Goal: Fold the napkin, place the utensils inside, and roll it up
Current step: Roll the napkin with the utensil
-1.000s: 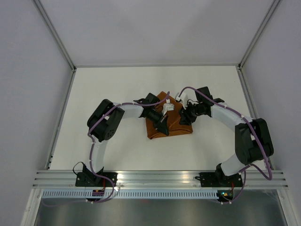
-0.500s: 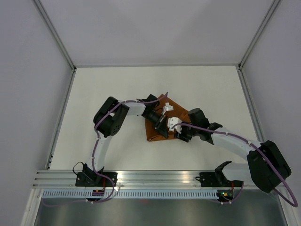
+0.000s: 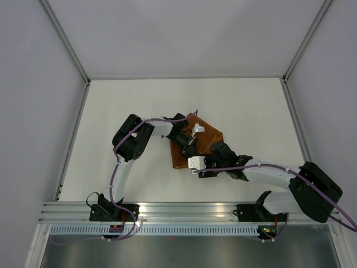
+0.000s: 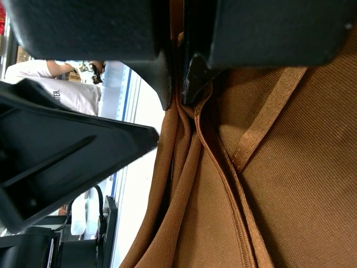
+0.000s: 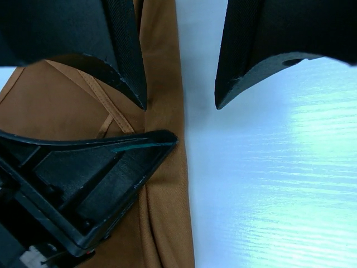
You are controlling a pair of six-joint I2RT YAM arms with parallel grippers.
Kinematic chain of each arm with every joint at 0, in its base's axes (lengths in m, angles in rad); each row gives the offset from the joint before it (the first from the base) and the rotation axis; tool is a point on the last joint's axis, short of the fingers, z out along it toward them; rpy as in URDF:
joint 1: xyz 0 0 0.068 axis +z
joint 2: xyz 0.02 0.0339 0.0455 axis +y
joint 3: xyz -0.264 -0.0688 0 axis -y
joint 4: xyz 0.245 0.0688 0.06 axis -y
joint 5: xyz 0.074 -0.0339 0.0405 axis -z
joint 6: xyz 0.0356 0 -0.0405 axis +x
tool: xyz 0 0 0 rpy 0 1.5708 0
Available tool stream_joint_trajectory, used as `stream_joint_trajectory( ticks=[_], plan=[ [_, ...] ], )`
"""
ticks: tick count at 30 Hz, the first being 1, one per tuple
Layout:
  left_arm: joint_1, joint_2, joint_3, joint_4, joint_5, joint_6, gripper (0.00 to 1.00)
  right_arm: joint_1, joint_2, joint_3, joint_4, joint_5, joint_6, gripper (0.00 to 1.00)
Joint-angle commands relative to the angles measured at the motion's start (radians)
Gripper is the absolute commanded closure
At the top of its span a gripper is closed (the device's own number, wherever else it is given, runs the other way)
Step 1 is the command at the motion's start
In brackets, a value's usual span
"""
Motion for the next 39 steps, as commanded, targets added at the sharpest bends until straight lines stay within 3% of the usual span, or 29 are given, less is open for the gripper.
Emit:
stream_joint_trajectory(
  ticks=[1,14,20,25,26,29,39],
  plan=[
    [0.004,0.065,0.001,-0.038,-0.172,0.047,0.98,0.015,0.037,0.004,0.079,0.040,-0.028,0.42],
    [0.005,0.076,0.017,-0.087,-0.152,0.091,0.98,0.019,0.158,0.067,-0.005,0.068,-0.096,0.45],
    [0.008,0.087,0.035,-0.112,-0.131,0.108,0.97,0.019,0.195,0.076,-0.072,0.054,-0.119,0.52],
    [0.010,0.088,0.046,-0.126,-0.123,0.125,0.84,0.019,0.233,0.098,-0.137,0.054,-0.134,0.67],
    [0.013,0.081,0.050,-0.126,-0.129,0.127,0.71,0.019,0.259,0.120,-0.184,0.047,-0.128,0.73],
    [0.019,0.065,0.052,-0.124,-0.129,0.127,0.65,0.019,0.278,0.145,-0.235,0.033,-0.128,0.76],
    [0.082,-0.073,0.027,-0.022,-0.210,0.030,0.60,-0.012,0.351,0.248,-0.426,-0.085,-0.122,0.80]
  ],
)
